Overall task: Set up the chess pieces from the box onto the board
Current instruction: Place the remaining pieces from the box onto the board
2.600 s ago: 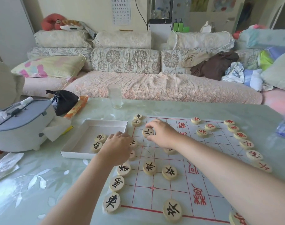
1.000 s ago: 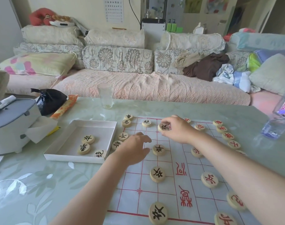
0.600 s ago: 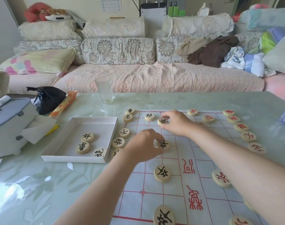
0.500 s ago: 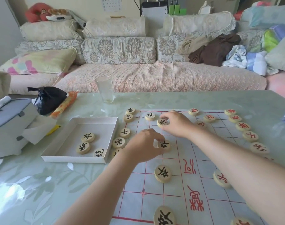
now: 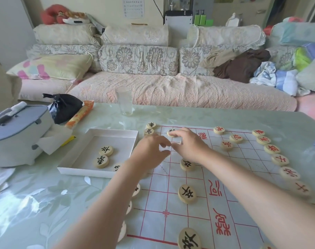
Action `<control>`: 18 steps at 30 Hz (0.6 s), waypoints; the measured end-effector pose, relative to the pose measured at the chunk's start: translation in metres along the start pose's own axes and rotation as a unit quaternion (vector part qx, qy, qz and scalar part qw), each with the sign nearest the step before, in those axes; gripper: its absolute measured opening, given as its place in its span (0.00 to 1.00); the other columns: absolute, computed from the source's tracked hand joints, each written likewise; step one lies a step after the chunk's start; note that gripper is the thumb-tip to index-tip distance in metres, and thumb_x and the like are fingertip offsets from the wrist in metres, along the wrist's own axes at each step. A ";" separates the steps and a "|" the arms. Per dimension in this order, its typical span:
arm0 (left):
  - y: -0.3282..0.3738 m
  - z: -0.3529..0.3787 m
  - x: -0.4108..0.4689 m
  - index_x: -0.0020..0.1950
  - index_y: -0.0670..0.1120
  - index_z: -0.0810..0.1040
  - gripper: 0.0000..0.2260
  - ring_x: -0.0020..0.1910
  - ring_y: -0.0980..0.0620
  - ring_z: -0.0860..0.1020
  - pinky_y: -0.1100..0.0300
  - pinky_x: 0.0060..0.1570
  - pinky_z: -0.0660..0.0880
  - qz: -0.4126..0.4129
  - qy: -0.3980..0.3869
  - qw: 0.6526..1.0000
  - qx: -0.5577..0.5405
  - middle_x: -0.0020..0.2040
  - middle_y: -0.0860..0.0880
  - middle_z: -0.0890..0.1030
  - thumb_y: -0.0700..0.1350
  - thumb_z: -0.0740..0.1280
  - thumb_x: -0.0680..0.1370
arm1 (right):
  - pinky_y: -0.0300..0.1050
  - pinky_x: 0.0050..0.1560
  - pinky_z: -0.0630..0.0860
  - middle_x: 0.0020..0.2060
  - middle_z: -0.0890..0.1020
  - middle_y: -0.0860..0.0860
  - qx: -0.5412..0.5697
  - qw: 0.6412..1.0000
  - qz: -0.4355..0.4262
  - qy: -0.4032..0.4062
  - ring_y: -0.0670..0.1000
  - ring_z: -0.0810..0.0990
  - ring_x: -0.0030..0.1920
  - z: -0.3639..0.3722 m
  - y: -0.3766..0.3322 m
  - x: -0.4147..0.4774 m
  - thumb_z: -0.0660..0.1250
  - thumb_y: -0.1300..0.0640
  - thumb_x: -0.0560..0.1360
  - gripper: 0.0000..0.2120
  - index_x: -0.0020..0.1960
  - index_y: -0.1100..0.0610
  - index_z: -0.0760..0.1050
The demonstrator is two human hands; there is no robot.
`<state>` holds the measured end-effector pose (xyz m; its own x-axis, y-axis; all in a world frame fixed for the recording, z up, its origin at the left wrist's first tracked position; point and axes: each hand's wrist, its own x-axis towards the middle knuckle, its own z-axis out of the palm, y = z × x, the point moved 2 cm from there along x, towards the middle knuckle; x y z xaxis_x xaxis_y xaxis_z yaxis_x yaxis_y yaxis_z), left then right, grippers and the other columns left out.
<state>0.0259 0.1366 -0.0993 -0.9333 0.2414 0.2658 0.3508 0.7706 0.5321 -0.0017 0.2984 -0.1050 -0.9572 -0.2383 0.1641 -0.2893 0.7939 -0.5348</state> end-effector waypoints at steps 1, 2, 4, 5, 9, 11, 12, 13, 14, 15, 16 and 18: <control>-0.006 -0.008 0.000 0.52 0.54 0.81 0.08 0.45 0.56 0.73 0.69 0.42 0.67 -0.009 0.017 1.000 0.015 0.45 0.57 0.77 0.47 0.71 0.73 | 0.39 0.55 0.68 0.62 0.74 0.46 0.009 1.000 -0.013 0.002 0.43 0.72 0.49 0.005 -0.010 -0.001 0.67 0.54 0.78 0.19 0.69 0.49 0.74; -0.014 -0.017 -0.001 0.51 0.53 0.81 0.07 0.46 0.54 0.74 0.65 0.43 0.70 -0.020 0.029 0.999 0.030 0.45 0.55 0.77 0.46 0.70 0.73 | 0.40 0.56 0.69 0.61 0.75 0.46 0.016 1.000 -0.026 0.002 0.43 0.71 0.48 0.011 -0.020 -0.002 0.67 0.55 0.78 0.19 0.68 0.49 0.74; -0.033 -0.034 -0.005 0.51 0.52 0.80 0.07 0.47 0.51 0.75 0.57 0.47 0.74 -0.054 0.044 0.996 0.057 0.46 0.53 0.78 0.44 0.67 0.74 | 0.40 0.53 0.69 0.58 0.76 0.45 0.027 0.998 -0.049 -0.006 0.41 0.71 0.44 0.021 -0.041 0.001 0.66 0.56 0.78 0.19 0.68 0.47 0.75; -0.044 -0.043 -0.009 0.51 0.52 0.80 0.08 0.48 0.50 0.76 0.55 0.48 0.75 -0.072 0.052 0.993 0.072 0.47 0.52 0.78 0.42 0.66 0.75 | 0.39 0.52 0.68 0.58 0.77 0.45 0.032 0.998 -0.057 -0.014 0.39 0.71 0.44 0.027 -0.051 0.004 0.66 0.57 0.77 0.19 0.68 0.47 0.75; -0.092 -0.073 -0.030 0.55 0.51 0.79 0.12 0.51 0.49 0.75 0.54 0.51 0.75 -0.140 0.064 0.981 0.118 0.49 0.52 0.77 0.38 0.62 0.75 | 0.36 0.56 0.69 0.58 0.81 0.47 0.051 0.995 -0.071 -0.048 0.46 0.78 0.56 0.045 -0.093 0.018 0.65 0.60 0.77 0.17 0.65 0.50 0.78; -0.111 -0.086 -0.041 0.56 0.52 0.79 0.13 0.52 0.50 0.75 0.55 0.52 0.75 -0.166 0.062 0.977 0.120 0.50 0.52 0.77 0.39 0.63 0.75 | 0.36 0.53 0.69 0.57 0.81 0.46 0.022 0.992 -0.086 -0.088 0.45 0.77 0.52 0.055 -0.112 0.024 0.65 0.59 0.77 0.17 0.65 0.50 0.78; -0.119 -0.092 -0.046 0.55 0.52 0.79 0.13 0.52 0.51 0.75 0.56 0.52 0.74 -0.173 0.061 0.976 0.120 0.50 0.53 0.77 0.38 0.64 0.75 | 0.36 0.52 0.68 0.59 0.81 0.45 -0.005 0.989 -0.098 -0.108 0.44 0.76 0.51 0.060 -0.121 0.027 0.66 0.59 0.77 0.18 0.67 0.49 0.77; -0.127 -0.097 -0.051 0.55 0.52 0.79 0.13 0.51 0.51 0.75 0.56 0.52 0.75 -0.179 0.059 0.975 0.120 0.50 0.54 0.77 0.38 0.64 0.75 | 0.37 0.53 0.67 0.61 0.80 0.45 -0.031 0.986 -0.106 -0.124 0.43 0.75 0.52 0.065 -0.128 0.030 0.66 0.59 0.77 0.20 0.68 0.49 0.75; -0.133 -0.101 -0.056 0.55 0.52 0.79 0.13 0.50 0.52 0.75 0.56 0.52 0.75 -0.184 0.055 0.974 0.118 0.49 0.55 0.76 0.38 0.64 0.75 | 0.38 0.56 0.68 0.64 0.78 0.45 -0.054 0.983 -0.112 -0.133 0.44 0.75 0.56 0.069 -0.134 0.033 0.66 0.58 0.77 0.22 0.70 0.48 0.73; -0.138 -0.104 -0.060 0.56 0.52 0.79 0.13 0.51 0.52 0.75 0.55 0.52 0.75 -0.191 0.047 0.973 0.117 0.49 0.55 0.76 0.38 0.65 0.75 | 0.39 0.61 0.68 0.67 0.76 0.45 -0.074 0.981 -0.117 -0.139 0.45 0.74 0.63 0.074 -0.139 0.037 0.66 0.59 0.77 0.23 0.72 0.48 0.72; -0.142 -0.107 -0.065 0.57 0.53 0.79 0.14 0.52 0.51 0.75 0.55 0.54 0.75 -0.198 0.037 0.972 0.118 0.50 0.55 0.77 0.39 0.65 0.75 | 0.42 0.66 0.67 0.70 0.74 0.46 -0.095 0.978 -0.121 -0.143 0.47 0.71 0.69 0.078 -0.144 0.041 0.65 0.59 0.77 0.24 0.73 0.47 0.70; -0.148 -0.109 -0.071 0.58 0.55 0.78 0.13 0.55 0.52 0.76 0.56 0.57 0.73 -0.213 0.011 0.969 0.123 0.54 0.56 0.79 0.44 0.67 0.75 | 0.46 0.72 0.64 0.74 0.68 0.47 -0.128 0.970 -0.126 -0.165 0.51 0.65 0.74 0.089 -0.154 0.049 0.63 0.60 0.78 0.27 0.74 0.45 0.67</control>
<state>0.0489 -0.0590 -0.1097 -0.9865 -0.1409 0.0830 -0.0980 0.9156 0.3899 -0.0044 0.1152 -0.0886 -0.8170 -0.5757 -0.0335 -0.5448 0.7896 -0.2822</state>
